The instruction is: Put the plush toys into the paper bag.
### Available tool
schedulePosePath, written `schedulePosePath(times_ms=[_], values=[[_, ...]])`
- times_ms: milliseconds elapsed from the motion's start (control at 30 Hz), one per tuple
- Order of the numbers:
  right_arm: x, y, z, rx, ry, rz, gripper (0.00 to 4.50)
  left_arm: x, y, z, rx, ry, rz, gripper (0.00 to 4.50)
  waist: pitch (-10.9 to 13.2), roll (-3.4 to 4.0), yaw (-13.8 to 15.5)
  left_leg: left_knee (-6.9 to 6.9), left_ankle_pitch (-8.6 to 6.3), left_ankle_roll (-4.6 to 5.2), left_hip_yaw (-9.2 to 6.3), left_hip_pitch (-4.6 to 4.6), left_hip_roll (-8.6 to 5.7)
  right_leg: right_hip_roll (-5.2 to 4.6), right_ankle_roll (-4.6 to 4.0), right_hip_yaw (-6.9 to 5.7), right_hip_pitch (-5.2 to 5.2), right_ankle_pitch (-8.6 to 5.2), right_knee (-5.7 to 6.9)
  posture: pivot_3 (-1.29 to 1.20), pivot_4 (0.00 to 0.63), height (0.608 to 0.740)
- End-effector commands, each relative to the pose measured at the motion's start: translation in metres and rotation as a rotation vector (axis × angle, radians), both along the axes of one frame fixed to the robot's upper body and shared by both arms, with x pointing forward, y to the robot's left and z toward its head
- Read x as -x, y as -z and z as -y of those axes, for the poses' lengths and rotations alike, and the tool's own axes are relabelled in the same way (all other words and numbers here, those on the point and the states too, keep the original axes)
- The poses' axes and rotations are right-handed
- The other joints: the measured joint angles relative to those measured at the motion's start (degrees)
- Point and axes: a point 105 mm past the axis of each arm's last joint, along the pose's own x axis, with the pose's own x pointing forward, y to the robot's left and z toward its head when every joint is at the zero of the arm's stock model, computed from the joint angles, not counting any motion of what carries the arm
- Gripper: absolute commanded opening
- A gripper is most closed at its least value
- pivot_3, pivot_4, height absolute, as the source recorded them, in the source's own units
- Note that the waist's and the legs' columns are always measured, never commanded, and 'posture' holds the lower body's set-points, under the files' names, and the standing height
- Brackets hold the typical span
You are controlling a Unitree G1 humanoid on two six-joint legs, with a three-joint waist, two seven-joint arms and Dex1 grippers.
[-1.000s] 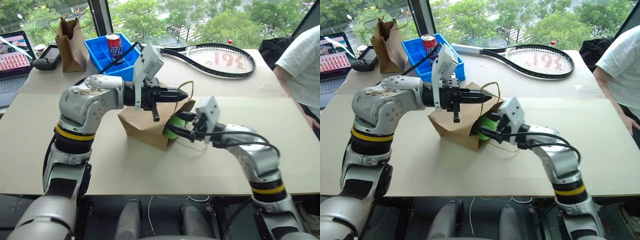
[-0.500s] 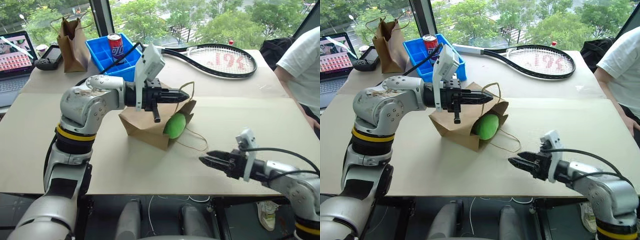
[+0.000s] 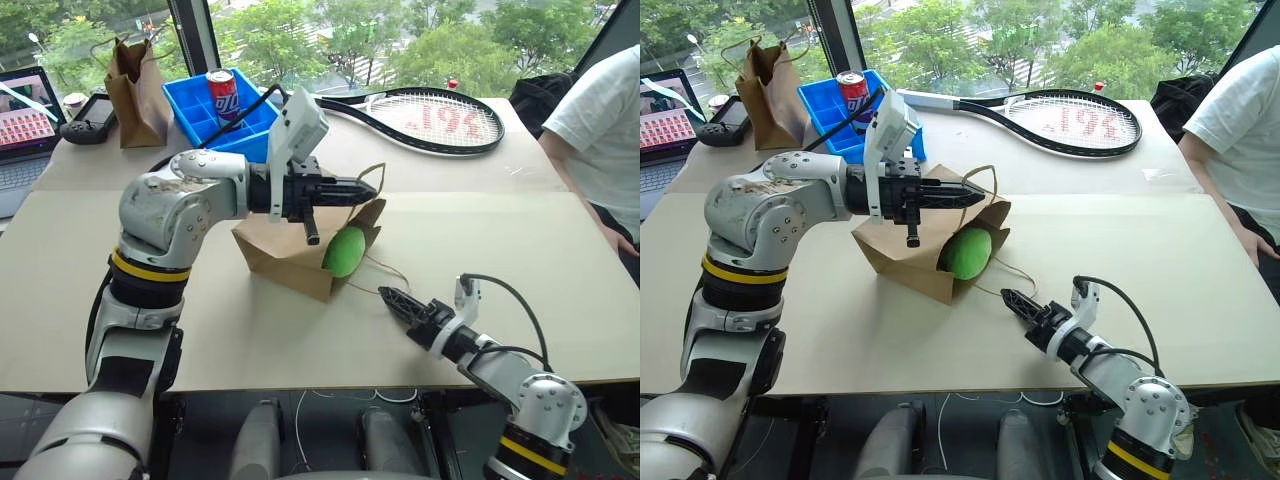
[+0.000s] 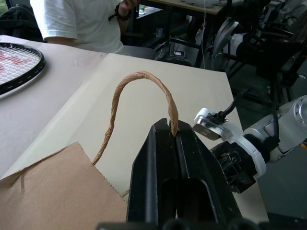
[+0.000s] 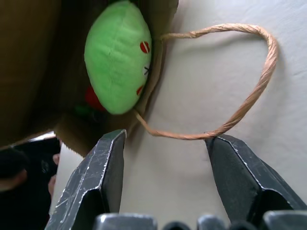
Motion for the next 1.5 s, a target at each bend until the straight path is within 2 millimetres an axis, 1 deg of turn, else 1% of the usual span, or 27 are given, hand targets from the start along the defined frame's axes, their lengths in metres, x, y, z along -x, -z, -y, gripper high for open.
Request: schedulePosePath(times_ms=[33, 100, 233, 267, 300, 333, 367, 433, 467, 500, 567, 667, 767, 867, 933, 967, 1033, 1167, 1233, 1367, 1433, 1500], values=[[-0.015, 0.011, 0.006, -0.012, 0.087, -0.062, 2.94, 0.005, -0.013, -0.001, 0.021, 0.009, 0.056, 0.0, 0.0, 0.01, -0.07, -0.01, 0.01, 0.01, 0.0, 0.01, 0.0, 0.0, -0.03, 0.0, 0.0, 0.02, 0.0, 0.0, 0.15, 0.74], [-0.021, 0.009, 0.006, -0.021, 0.103, -0.054, 2.94, 0.005, -0.013, -0.001, 0.02, 0.009, 0.056, 0.0, 0.0, 0.01, -0.04, -0.01, 0.05, 0.07, -0.02, 0.04, 0.02, 0.04, -0.07, 0.0, 0.01, 0.01, 0.0, 0.0, 0.15, 0.74], [-0.022, -0.002, 0.008, -0.04, 0.109, 0.013, 1.98, 0.004, -0.014, -0.003, 0.018, -0.001, 0.059, 0.0, -0.02, -0.01, 0.05, -0.01, 0.06, 0.1, -0.02, 0.03, 0.01, 0.04, -0.21, 0.01, 0.01, -0.07, -0.01, 0.0, 0.15, 0.74], [-0.022, -0.013, 0.012, -0.039, 0.11, 0.079, 1.58, 0.003, -0.015, -0.005, 0.016, -0.008, 0.062, 0.0, -0.02, -0.01, 0.06, 0.0, 0.06, 0.1, -0.02, 0.03, 0.02, 0.05, -0.2, 0.02, 0.04, -0.06, -0.03, 0.0, 0.15, 0.74], [-0.022, -0.027, 0.016, -0.041, 0.109, 0.153, 1.27, 0.002, -0.015, -0.007, 0.015, -0.014, 0.065, 0.0, -0.01, -0.01, 0.13, 0.01, 0.07, 0.1, -0.02, 0.03, 0.02, 0.04, -0.22, 0.02, 0.05, -0.05, -0.04, 0.0, 0.15, 0.74], [-0.022, -0.042, 0.021, -0.051, 0.113, 0.226, 1.12, 0.001, -0.016, -0.008, 0.015, -0.022, 0.068, 0.0, -0.01, 0.0, 0.24, 0.01, 0.07, 0.1, -0.02, 0.03, 0.01, 0.04, -0.22, 0.03, 0.05, -0.05, -0.05, 0.0, 0.15, 0.74], [-0.022, -0.06, 0.024, -0.038, 0.103, 0.309, 0.56, 0.0, -0.017, -0.01, 0.015, -0.031, 0.072, 0.0, 0.0, 0.01, 0.32, 0.01, 0.07, 0.1, -0.01, 0.01, 0.0, 0.04, -0.21, 0.05, 0.05, -0.05, -0.05, 0.0, 0.15, 0.74], [-0.02, -0.086, 0.024, -0.024, 0.059, 0.423, 0.06, -0.002, -0.018, -0.012, 0.014, -0.043, 0.082, 0.0, 0.01, 0.03, 0.33, 0.01, 0.07, 0.1, 0.01, -0.05, -0.04, 0.04, -0.21, 0.15, -0.01, -0.05, -0.06, 0.0, 0.15, 0.74], [-0.019, -0.1, 0.021, -0.012, 0.027, 0.481, 0.06, -0.005, -0.02, -0.014, 0.015, -0.055, 0.091, 0.0, 0.01, 0.03, 0.3, 0.01, 0.07, 0.1, 0.04, -0.06, -0.04, 0.04, -0.2, 0.18, -0.02, -0.04, -0.06, 0.0, 0.15, 0.74], [-0.018, -0.108, 0.02, -0.006, 0.006, 0.515, 0.06, -0.007, -0.021, -0.016, 0.017, -0.064, 0.097, 0.0, 0.01, 0.04, 0.24, -0.02, 0.07, 0.1, 0.04, -0.05, -0.03, 0.06, -0.18, 0.19, -0.03, -0.03, -0.06, 0.0, 0.15, 0.74], [-0.016, -0.143, 0.009, 0.0, -0.073, 0.634, 0.06, -0.015, -0.027, -0.021, 0.019, -0.097, 0.129, 0.0, 0.01, 0.03, 0.03, -0.07, 0.07, 0.11, 0.04, -0.04, 0.01, 0.15, -0.07, 0.25, -0.07, 0.03, -0.05, 0.0, 0.15, 0.74], [-0.01, -0.184, -0.01, 0.018, -0.177, 0.769, 0.06, -0.025, -0.037, -0.028, 0.029, -0.14, 0.18, 0.0, 0.07, 0.12, -0.1, -0.12, 0.07, 0.12, 0.0, -0.03, 0.11, 0.42, -0.1, 0.46, -0.17, 0.06, -0.01, 0.0, 0.15, 0.74], [-0.004, -0.217, -0.025, 0.041, -0.253, 0.865, 0.06, -0.035, -0.046, -0.036, 0.04, -0.182, 0.22, 0.0, 0.07, 0.12, 0.12, -0.18, 0.08, 0.13, 0.0, -0.02, 0.12, 0.45, -0.09, 0.51, -0.17, 0.05, -0.03, 0.0, 0.15, 0.74], [0.001, -0.238, -0.033, 0.049, -0.295, 0.917, 0.06, -0.039, -0.052, -0.041, 0.045, -0.205, 0.242, 0.0, 0.07, 0.12, 0.29, -0.22, 0.07, 0.14, 0.0, -0.05, 0.08, 0.45, -0.02, 0.58, -0.15, 0.0, -0.09, 0.0, 0.15, 0.74], [0.005, -0.244, -0.037, 0.051, -0.321, 0.925, 0.06, -0.041, -0.054, -0.043, 0.049, -0.21, 0.247, 0.0, 0.07, 0.11, 0.5, -0.24, 0.06, 0.15, 0.01, -0.1, 0.07, 0.45, 0.01, 0.62, -0.16, -0.02, -0.11, 0.0, 0.15, 0.74], [0.007, -0.243, -0.038, 0.06, -0.333, 0.918, 0.06, -0.041, -0.054, -0.043, 0.052, -0.209, 0.245, 0.0, 0.07, 0.11, 0.56, -0.23, 0.06, 0.15, 0.01, -0.15, 0.06, 0.46, 0.02, 0.61, -0.16, -0.02, -0.12, 0.0, 0.15, 0.74], [0.009, -0.238, -0.039, 0.08, -0.358, 0.896, 0.06, -0.039, -0.053, -0.041, 0.056, -0.2, 0.238, 0.0, 0.07, 0.11, 0.61, -0.18, 0.06, 0.15, 0.0, -0.27, 0.04, 0.45, 0.02, 0.62, -0.18, -0.03, -0.14, 0.0, 0.15, 0.74], [0.012, -0.228, -0.035, 0.107, -0.359, 0.854, 0.06, -0.034, -0.051, -0.036, 0.071, -0.173, 0.218, 0.0, 0.07, 0.1, 0.63, -0.11, 0.07, 0.15, 0.0, -0.34, 0.02, 0.46, 0.02, 0.66, -0.19, -0.02, -0.14, 0.0, 0.15, 0.74], [0.015, -0.224, -0.034, 0.108, -0.362, 0.836, 0.06, -0.03, -0.047, -0.035, 0.059, -0.151, 0.199, 0.0, 0.07, 0.11, 0.43, -0.1, 0.07, 0.16, 0.0, -0.34, 0.02, 0.46, 0.02, 0.69, -0.19, -0.02, -0.14, 0.0, 0.15, 0.74], [0.027, -0.203, -0.041, 0.12, -0.437, 0.763, 0.06, -0.022, -0.035, -0.033, 0.018, -0.099, 0.165, 0.0, 0.07, 0.1, 0.34, -0.12, 0.07, 0.16, -0.01, -0.32, 0.03, 0.48, 0.02, 0.72, -0.2, -0.03, -0.11, 0.0, 0.15, 0.74], [0.033, -0.19, -0.044, 0.139, -0.469, 0.727, 0.06, -0.013, -0.03, -0.032, 0.001, -0.048, 0.142, 0.0, 0.07, 0.1, 0.19, -0.13, 0.07, 0.17, -0.02, -0.32, 0.03, 0.49, 0.02, 0.73, -0.21, -0.03, -0.11, 0.0, 0.15, 0.74], [0.033, -0.182, -0.043, 0.171, -0.468, 0.7, 0.06, -0.003, -0.024, -0.031, -0.028, 0.007, 0.118, 0.0, 0.07, 0.1, 0.12, -0.12, 0.07, 0.17, -0.02, -0.32, 0.04, 0.5, 0.01, 0.75, -0.21, -0.03, -0.11, 0.0, 0.15, 0.74]])
